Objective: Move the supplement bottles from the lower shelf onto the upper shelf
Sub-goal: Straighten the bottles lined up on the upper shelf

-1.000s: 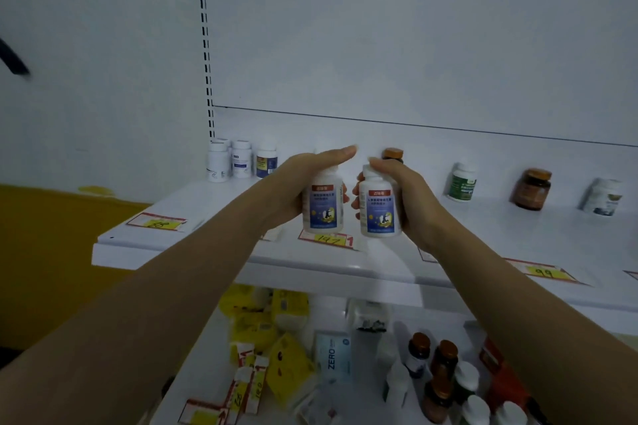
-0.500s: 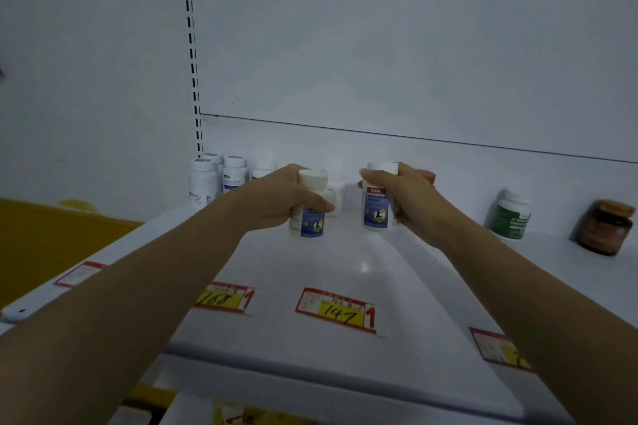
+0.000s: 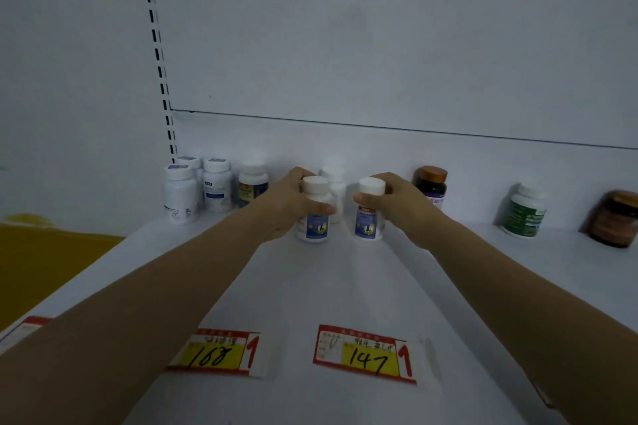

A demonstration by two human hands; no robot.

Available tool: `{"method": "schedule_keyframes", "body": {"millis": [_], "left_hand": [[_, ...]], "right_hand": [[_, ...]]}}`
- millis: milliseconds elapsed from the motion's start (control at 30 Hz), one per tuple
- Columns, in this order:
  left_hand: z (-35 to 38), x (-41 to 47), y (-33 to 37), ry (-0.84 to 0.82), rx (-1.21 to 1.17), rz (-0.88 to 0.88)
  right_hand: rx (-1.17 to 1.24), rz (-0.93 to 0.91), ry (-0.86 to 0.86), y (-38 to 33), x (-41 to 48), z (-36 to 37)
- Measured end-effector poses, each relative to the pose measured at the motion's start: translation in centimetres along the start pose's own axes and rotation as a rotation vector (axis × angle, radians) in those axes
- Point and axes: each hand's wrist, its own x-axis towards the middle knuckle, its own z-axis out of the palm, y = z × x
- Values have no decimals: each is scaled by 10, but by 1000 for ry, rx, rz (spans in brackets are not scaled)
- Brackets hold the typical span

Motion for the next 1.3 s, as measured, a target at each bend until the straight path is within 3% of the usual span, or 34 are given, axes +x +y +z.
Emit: {"method": "schedule_keyframes", "body": {"millis": [167, 400, 533, 700, 900, 1167, 1300], "left_hand": [[2, 9, -5, -22, 35, 32], [6, 13, -8, -50, 58, 66], [1, 11, -10, -34, 165, 10], [-2, 4, -12, -81, 191, -56], [-7, 3, -12, -94, 293, -47], [-24, 8, -15, -66, 286, -117], [-19, 7, -15, -76, 266, -110]], "right_hand": [[-144, -18, 118, 0, 11, 8], [-335, -7, 144, -10, 18, 12], [-612, -121, 251, -33, 26, 19], [-888, -75, 187, -56, 42, 38], [-804, -41, 148, -60, 51, 33], [-693, -181, -34, -54, 55, 20], [-644, -223, -39, -54, 50, 19]]}}
